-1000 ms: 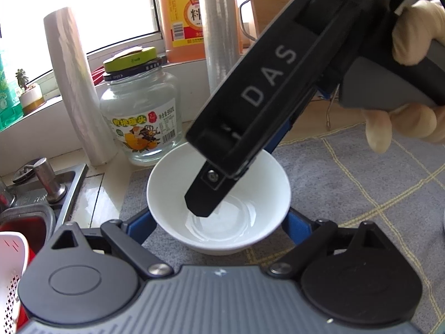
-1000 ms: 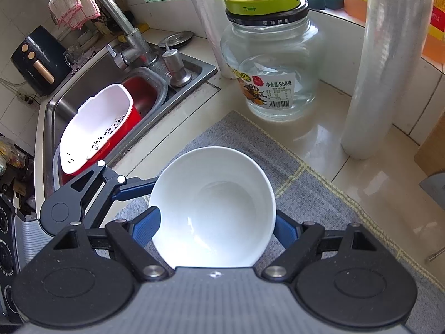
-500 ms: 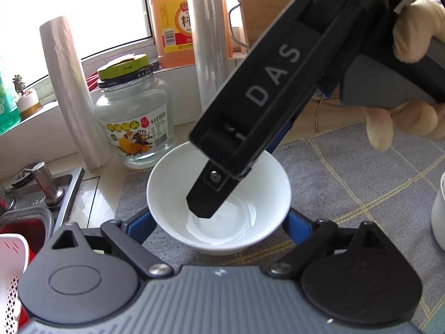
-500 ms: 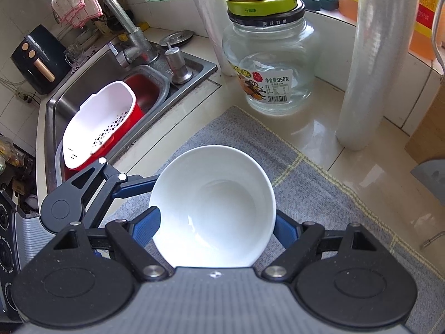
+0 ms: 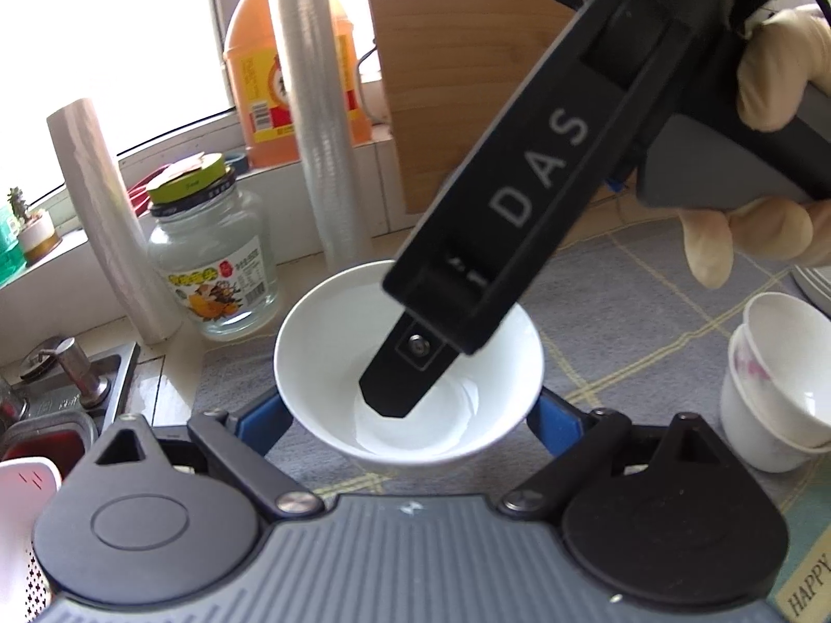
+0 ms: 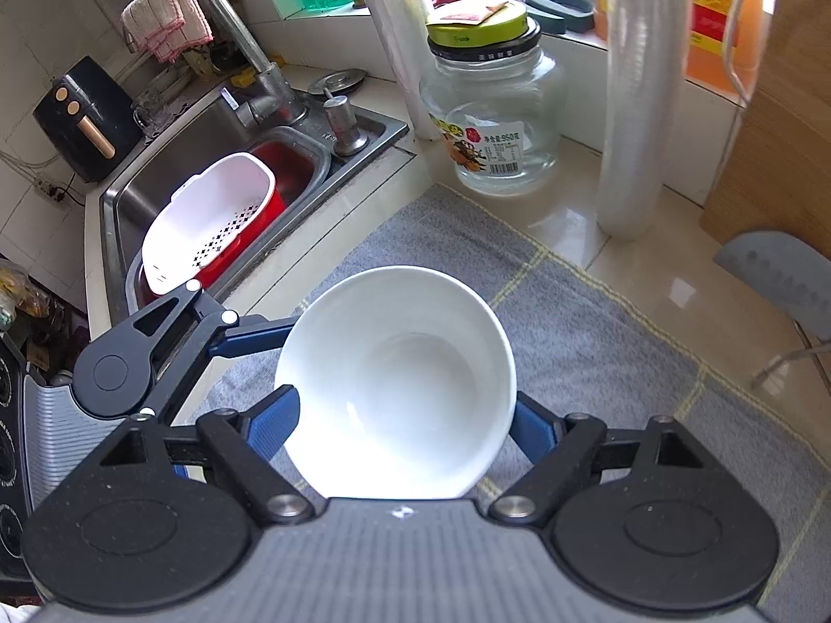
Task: Organize plates and bowls
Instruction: 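Lift and carry the third bowl over the bowl stack with the right tool, then lower the third bowl into the stack and open the right tool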
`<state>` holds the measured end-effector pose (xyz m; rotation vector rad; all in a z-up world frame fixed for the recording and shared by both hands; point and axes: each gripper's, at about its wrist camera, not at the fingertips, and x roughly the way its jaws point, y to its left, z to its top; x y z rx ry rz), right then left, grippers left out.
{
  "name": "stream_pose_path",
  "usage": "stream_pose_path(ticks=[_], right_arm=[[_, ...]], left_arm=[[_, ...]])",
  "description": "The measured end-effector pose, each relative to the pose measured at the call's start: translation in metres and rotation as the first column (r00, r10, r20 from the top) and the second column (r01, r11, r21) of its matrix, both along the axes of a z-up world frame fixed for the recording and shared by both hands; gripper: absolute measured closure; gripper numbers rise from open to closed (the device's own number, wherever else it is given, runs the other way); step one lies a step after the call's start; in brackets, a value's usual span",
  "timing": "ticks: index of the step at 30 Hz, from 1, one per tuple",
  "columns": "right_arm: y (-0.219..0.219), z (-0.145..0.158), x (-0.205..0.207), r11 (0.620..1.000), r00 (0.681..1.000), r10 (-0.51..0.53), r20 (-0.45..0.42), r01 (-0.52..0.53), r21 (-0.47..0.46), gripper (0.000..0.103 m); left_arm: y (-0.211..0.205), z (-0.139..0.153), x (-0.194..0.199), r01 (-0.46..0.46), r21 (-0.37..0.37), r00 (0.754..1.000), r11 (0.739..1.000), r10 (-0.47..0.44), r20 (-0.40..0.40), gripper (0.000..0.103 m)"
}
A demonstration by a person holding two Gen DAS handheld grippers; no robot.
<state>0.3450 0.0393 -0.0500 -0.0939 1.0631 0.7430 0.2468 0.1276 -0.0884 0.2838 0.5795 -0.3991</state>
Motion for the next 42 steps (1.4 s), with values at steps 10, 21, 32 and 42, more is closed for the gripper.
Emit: stream_pose_path(ticks=[10,21,32,42], right_arm=[[-0.043,0.013,-0.039,0.998,0.998,-0.066,0.017,0.065,0.010,0.013],[-0.096,0.021,-0.085,0.987,0.986,-0.163,0.038,0.162,0.022,0.013],[-0.151,0.024,-0.134,0.968,0.967,-0.251,0.041,0.251,0.015,0.013],[-0.183,0.015,-0.154,0.954,0.954,-0.298,0.013,0.299,-0.007,0.013]], left_arm=[[-0.031,0.018,-0.030,0.085,0.003,0.996,0.996,-0.085,0.025,0.008],[-0.075,0.027,-0.061,0.197,0.017,0.979,0.980,-0.197,0.041,0.008],[-0.121,0.030,-0.096,0.301,0.008,0.953,0.954,-0.301,0.037,0.008],[-0.145,0.020,-0.103,0.348,-0.014,0.938,0.938,-0.348,-0.001,0.008]])
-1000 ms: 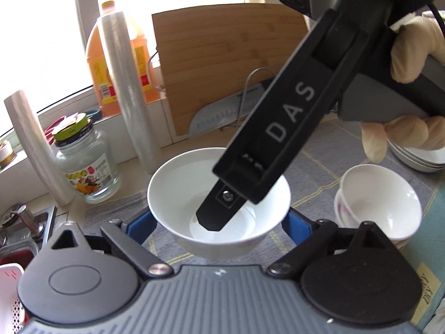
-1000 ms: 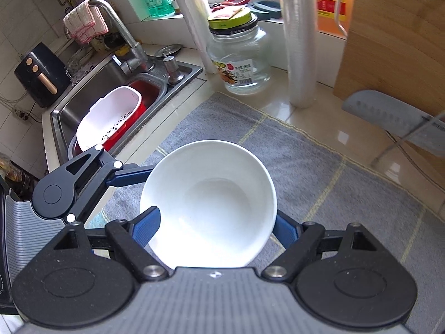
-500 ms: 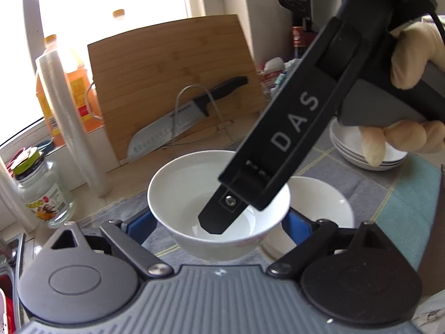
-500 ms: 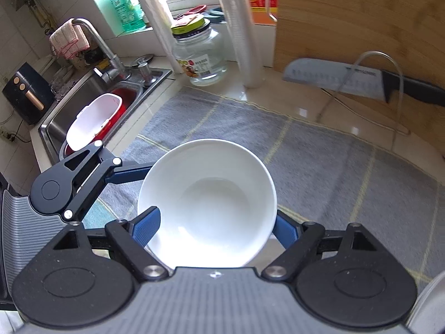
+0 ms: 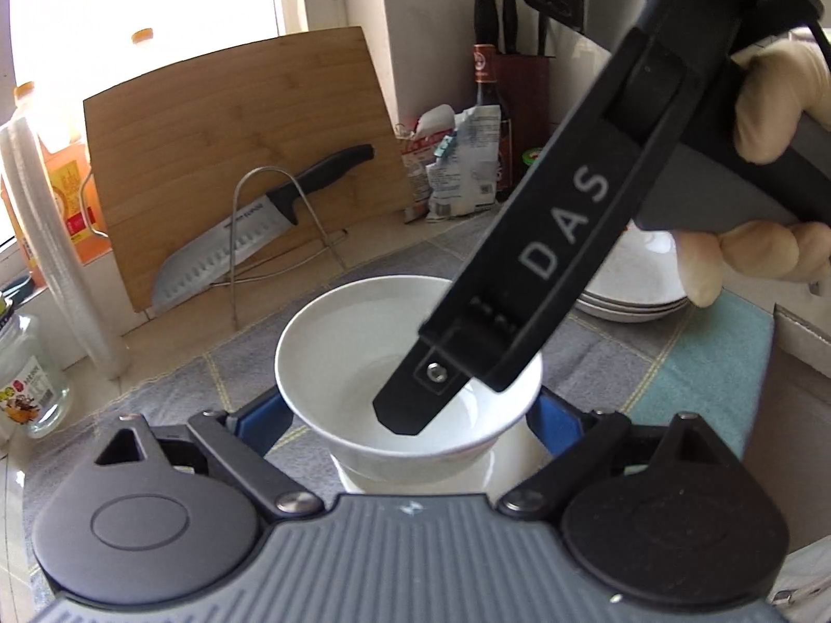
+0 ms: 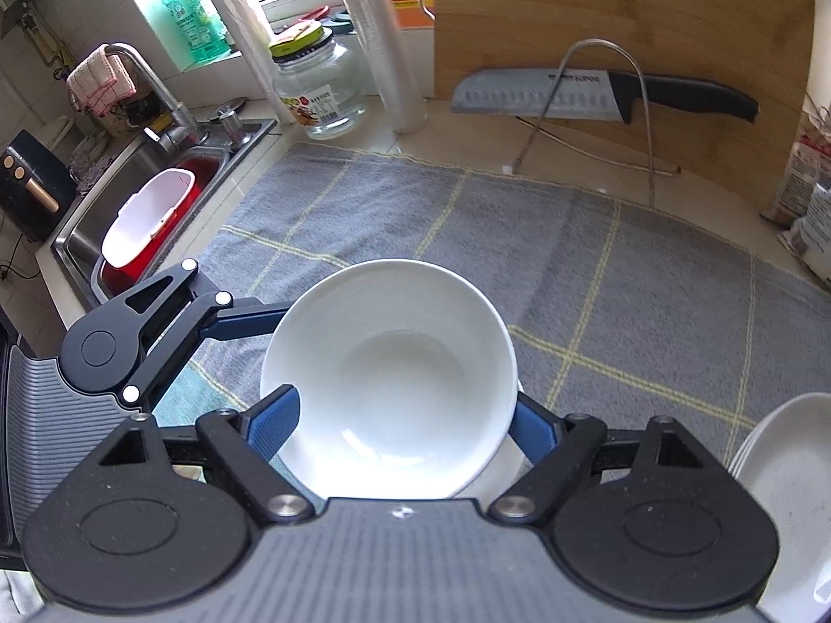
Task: Organize plates and bowls
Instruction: 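Lower the third bowl into the stack and open the right tool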
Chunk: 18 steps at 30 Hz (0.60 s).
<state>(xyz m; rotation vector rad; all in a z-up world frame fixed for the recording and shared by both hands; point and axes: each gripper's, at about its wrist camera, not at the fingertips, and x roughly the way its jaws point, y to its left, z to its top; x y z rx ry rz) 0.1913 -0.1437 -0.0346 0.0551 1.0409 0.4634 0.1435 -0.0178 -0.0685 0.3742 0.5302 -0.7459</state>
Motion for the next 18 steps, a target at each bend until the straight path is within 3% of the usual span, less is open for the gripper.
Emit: stream_pose_path(ticks=[18], right_arm=[[-0.004,-0.019,0.006,1.000,0.998,0.005,-0.055,-0.005,-0.010,0.013]], left_arm=[[-0.006,-0.021,0.012,-0.010,0.003,0.995,1.000,0.011,-0.096,0.008]])
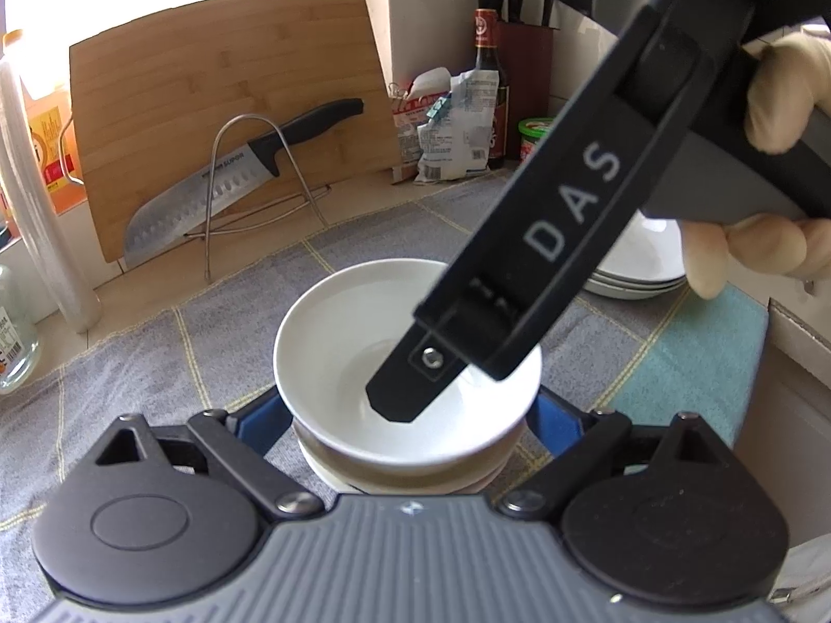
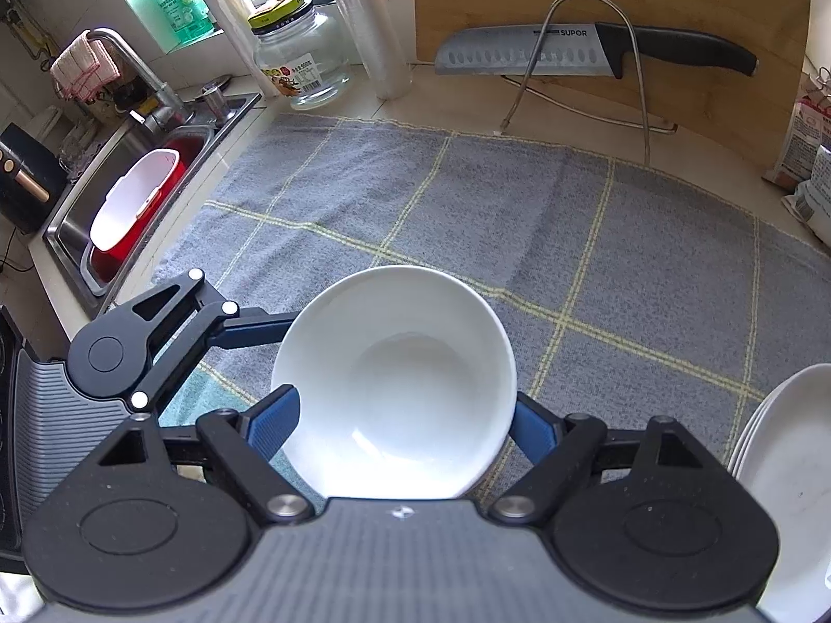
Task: Organize plates and bowls
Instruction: 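Lower the third bowl into the stack and open the right tool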
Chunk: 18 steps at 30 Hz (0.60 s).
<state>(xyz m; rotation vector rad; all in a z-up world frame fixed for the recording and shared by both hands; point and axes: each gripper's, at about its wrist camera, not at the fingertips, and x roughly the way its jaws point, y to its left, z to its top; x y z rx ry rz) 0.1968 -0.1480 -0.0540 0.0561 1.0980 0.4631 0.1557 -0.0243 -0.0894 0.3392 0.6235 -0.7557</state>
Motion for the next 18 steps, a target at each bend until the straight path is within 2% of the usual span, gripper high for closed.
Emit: stream_pose_path(ticks=[13,18], right_arm=[[-0.0014,-0.0028,-0.0001,1.000,1.000,-0.006,0.004,0.005,0.021,0.013],[-0.0022,-0.0042,-0.0030,1.000,1.000,-0.011,0.021,0.010,0.021,0.004]], left_arm=[[0.0036,-0.0028,-0.0046,0.005,-0.003,1.000,1.000,-0.005,0.003,0.006],[0.0066,-0.0041,-0.0092,0.017,-0.010,1.000,1.000,-0.017,0.009,0.004]])
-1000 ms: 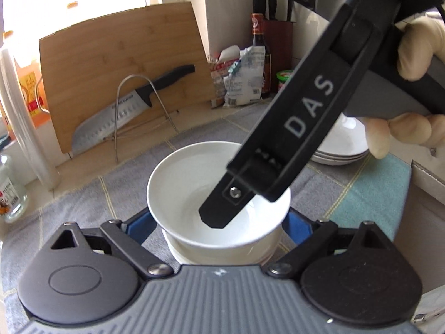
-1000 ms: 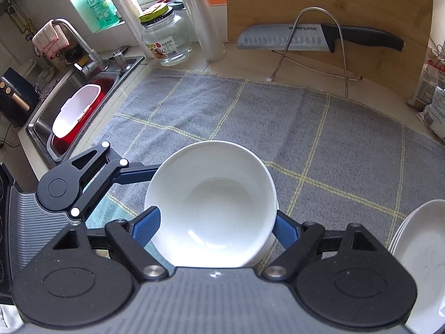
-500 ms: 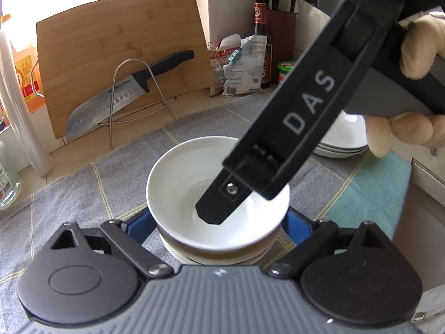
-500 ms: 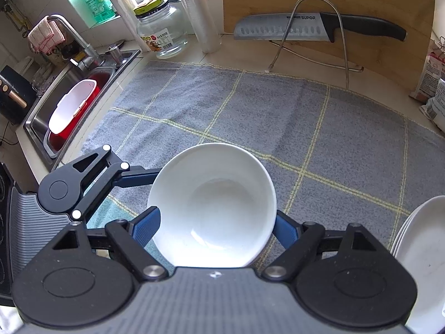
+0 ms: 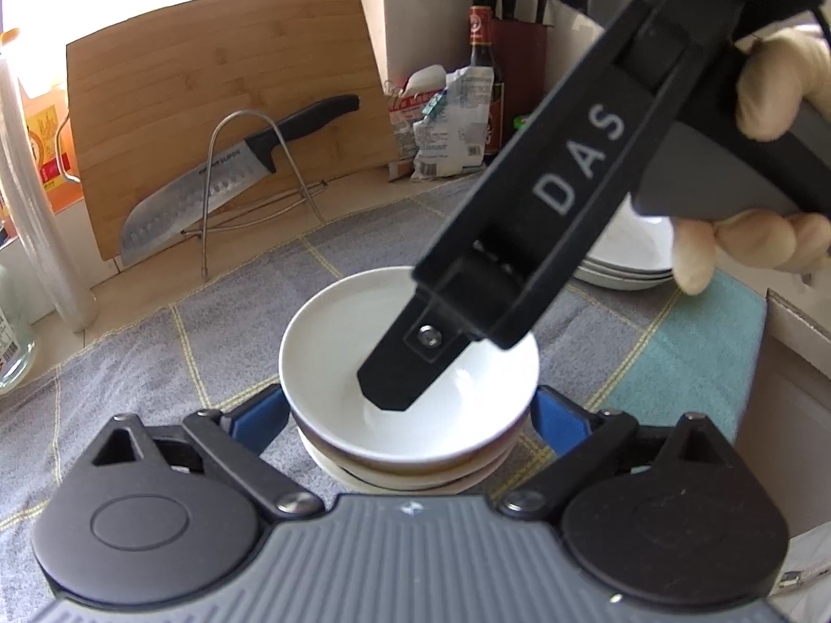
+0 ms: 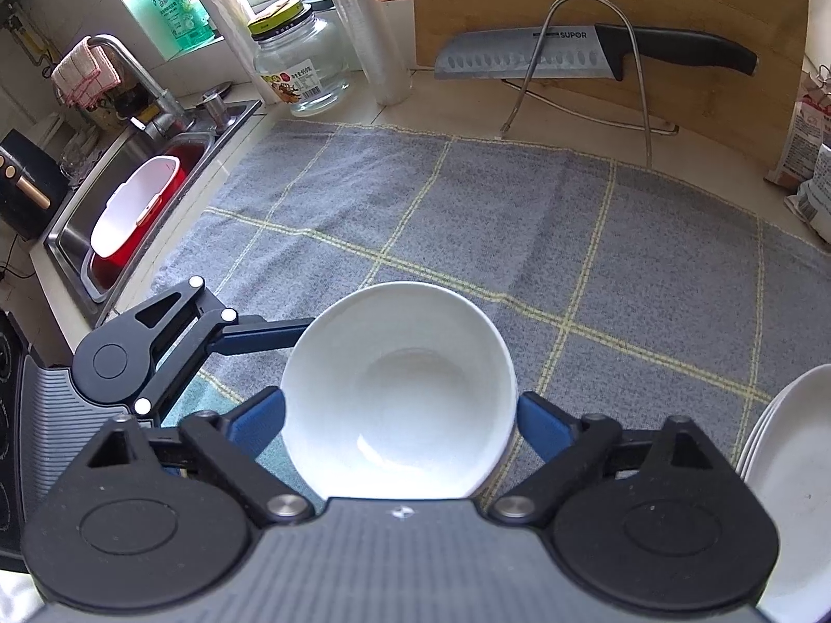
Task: Organize plates and bowls
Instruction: 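Lower the third bowl into the stack and open the right tool, then move the left tool to the bowl stack while the right tool approaches its opposite rim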
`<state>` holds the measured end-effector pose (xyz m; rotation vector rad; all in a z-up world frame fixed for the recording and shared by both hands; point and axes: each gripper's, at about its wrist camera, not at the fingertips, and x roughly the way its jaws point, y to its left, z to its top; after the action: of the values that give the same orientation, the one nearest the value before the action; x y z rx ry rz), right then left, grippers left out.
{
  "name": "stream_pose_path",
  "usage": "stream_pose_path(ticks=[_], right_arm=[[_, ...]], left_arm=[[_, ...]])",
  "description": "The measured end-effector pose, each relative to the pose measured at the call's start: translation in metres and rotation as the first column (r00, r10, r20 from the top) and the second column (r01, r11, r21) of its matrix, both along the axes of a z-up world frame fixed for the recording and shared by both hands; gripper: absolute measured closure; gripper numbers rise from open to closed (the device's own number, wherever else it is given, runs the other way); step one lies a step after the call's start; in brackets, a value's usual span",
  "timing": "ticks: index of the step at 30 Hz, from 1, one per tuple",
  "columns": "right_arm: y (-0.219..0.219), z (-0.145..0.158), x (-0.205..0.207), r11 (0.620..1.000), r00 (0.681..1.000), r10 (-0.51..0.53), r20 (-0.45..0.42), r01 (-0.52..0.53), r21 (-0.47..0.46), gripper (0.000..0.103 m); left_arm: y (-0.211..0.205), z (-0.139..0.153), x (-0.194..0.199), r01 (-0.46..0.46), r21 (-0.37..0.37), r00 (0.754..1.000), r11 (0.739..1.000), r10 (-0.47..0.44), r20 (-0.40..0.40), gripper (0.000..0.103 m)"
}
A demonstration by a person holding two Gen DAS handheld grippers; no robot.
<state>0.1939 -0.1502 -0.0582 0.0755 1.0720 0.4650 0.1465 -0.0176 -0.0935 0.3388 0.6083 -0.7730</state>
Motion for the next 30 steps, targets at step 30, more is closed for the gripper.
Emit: stream_pose_path(ticks=[30], right_arm=[[-0.046,0.022,-0.045,0.854,0.786,-0.428,0.447,0.514,-0.086,0.000]], left_arm=[[0.052,0.020,0.007,-0.109,-0.097,0.993,0.989,0.113,0.040,0.003]])
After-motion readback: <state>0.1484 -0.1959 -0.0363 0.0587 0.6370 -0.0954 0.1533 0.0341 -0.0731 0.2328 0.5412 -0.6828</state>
